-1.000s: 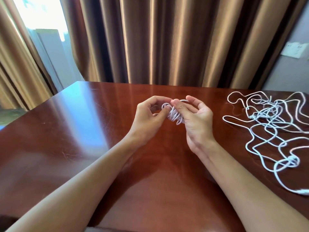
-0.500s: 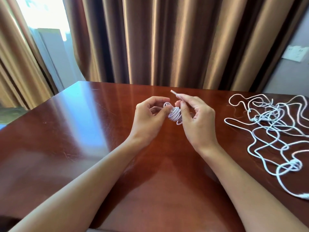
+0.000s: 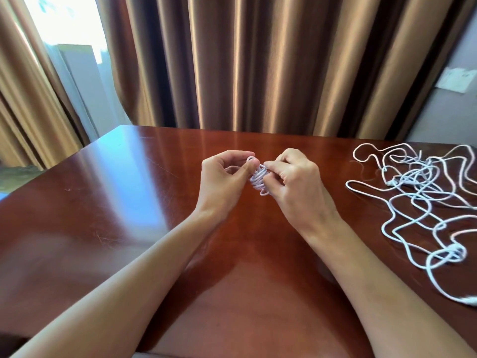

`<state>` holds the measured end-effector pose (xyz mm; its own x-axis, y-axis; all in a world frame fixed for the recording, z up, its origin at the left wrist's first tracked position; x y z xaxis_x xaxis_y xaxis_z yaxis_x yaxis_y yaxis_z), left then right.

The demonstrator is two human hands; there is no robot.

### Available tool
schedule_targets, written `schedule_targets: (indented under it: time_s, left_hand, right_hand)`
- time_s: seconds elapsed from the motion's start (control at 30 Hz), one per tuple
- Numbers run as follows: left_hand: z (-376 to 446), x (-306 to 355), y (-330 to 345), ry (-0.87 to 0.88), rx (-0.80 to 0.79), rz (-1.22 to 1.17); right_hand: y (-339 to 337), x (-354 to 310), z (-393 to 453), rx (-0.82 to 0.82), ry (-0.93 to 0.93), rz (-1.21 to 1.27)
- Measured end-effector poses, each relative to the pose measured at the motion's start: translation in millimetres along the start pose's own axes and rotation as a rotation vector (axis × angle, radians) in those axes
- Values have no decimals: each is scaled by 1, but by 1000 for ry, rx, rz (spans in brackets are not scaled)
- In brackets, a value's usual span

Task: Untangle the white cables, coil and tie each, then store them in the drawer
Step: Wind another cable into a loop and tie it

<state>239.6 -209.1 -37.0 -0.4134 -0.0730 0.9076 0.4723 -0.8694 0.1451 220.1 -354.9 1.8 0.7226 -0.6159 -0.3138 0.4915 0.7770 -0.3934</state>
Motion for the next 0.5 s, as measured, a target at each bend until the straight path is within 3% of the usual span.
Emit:
schedule_targets:
  time_s: [0.5]
  left_hand:
    - [2, -8, -5, -56, 52, 41]
  right_hand:
    - [-10, -18, 2, 43, -23, 83]
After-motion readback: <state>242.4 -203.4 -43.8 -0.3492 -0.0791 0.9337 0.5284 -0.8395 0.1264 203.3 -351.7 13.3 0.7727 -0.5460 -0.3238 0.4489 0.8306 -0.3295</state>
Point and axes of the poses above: each hand's wrist, its own z-axis towards the middle knuckle, its own y-axis out of the palm, x = y × z, the point moved 9 cm from there along z, towards the middle knuckle, and after that the axes turned 13 degrees about x, right-handed, at the moved point
